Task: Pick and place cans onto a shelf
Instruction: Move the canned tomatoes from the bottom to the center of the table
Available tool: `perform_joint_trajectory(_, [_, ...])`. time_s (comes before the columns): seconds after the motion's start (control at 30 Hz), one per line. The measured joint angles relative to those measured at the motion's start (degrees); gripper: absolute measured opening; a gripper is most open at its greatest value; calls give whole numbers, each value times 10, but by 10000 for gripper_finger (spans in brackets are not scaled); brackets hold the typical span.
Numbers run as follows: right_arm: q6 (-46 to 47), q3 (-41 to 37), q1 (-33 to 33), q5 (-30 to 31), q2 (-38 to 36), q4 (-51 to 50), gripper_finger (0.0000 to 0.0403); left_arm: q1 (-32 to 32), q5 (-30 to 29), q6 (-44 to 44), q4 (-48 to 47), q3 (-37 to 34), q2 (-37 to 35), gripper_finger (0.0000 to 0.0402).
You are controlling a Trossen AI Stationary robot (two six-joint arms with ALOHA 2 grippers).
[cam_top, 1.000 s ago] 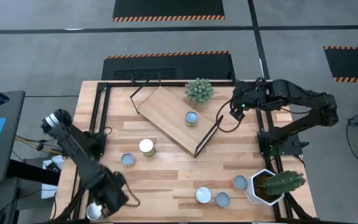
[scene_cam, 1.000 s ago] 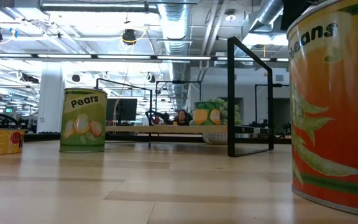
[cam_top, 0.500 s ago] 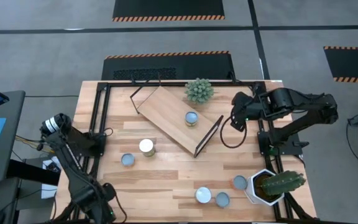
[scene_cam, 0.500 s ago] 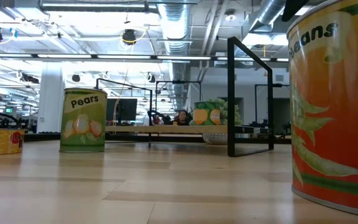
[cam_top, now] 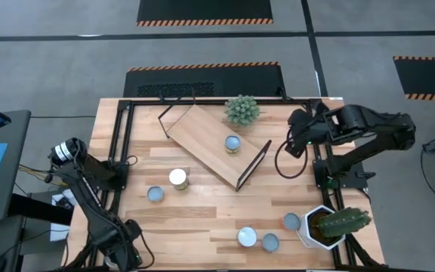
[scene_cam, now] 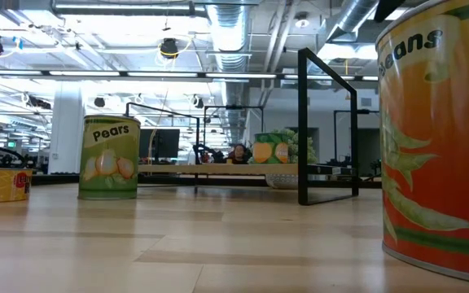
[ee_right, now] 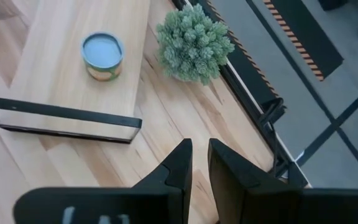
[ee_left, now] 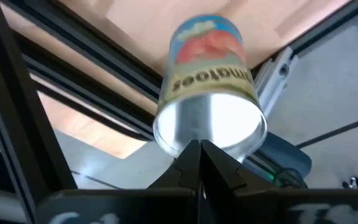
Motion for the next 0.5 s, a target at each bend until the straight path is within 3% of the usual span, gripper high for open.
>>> perform_joint_trajectory(0.5, [1, 0, 0, -4, -41, 2, 75, 28, 10, 10, 82, -56, -2, 0])
